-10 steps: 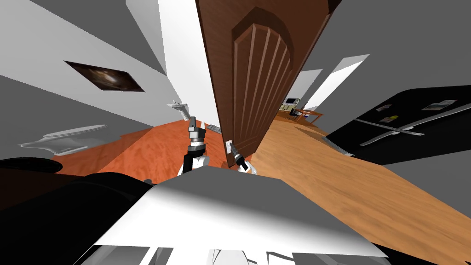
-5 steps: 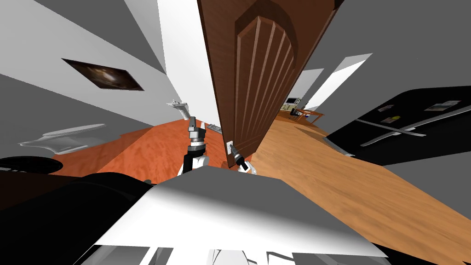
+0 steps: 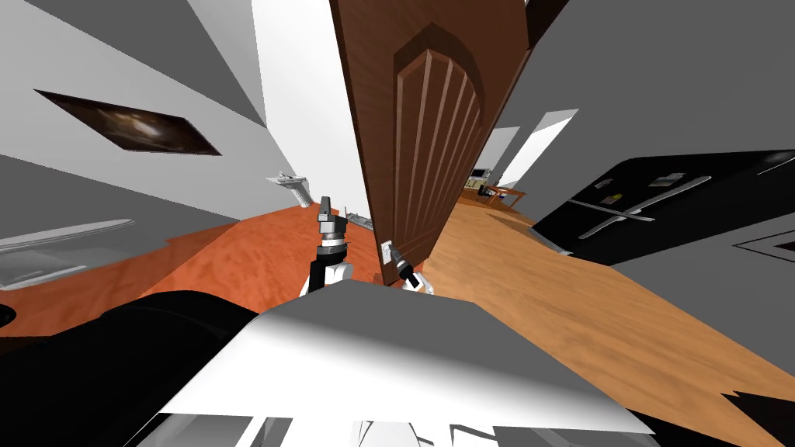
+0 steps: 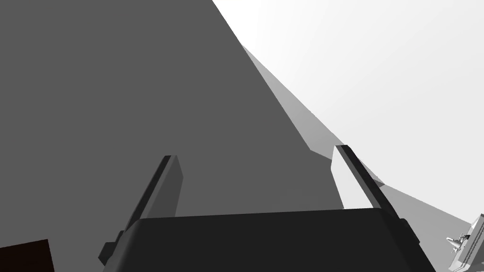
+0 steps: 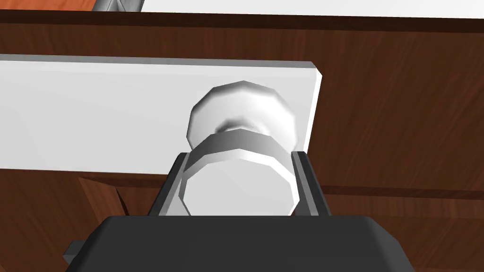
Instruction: Push the door open
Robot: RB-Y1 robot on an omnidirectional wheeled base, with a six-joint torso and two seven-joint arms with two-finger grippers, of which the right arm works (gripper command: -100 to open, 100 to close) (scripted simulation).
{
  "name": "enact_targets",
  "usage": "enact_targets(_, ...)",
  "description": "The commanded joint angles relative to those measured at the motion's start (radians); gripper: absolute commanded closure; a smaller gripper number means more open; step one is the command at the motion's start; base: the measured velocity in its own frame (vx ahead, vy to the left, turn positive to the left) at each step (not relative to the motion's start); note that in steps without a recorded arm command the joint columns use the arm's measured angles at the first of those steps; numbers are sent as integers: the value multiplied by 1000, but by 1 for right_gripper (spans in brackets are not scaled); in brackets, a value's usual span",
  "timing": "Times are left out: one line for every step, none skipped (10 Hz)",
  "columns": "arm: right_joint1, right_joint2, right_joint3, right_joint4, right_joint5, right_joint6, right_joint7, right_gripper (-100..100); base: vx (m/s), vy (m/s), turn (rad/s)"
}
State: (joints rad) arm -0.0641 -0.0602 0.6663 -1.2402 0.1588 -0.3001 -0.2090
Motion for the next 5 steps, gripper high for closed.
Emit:
enact_targets(-17, 0, -26, 12, 11, -3, -10, 100, 148, 171, -219)
enact_targets(-21, 3, -31, 19, 16, -4, -15, 100, 128, 156, -221)
enact_targets(-28, 11, -40, 29, 25, -5, -21, 100, 146, 196, -287)
enact_targets(-13, 2, -14, 13, 24, -4, -17, -100, -38, 53, -151)
enact_targets(-13, 2, -14, 13, 24, -4, -17, -100, -137, -101, 14)
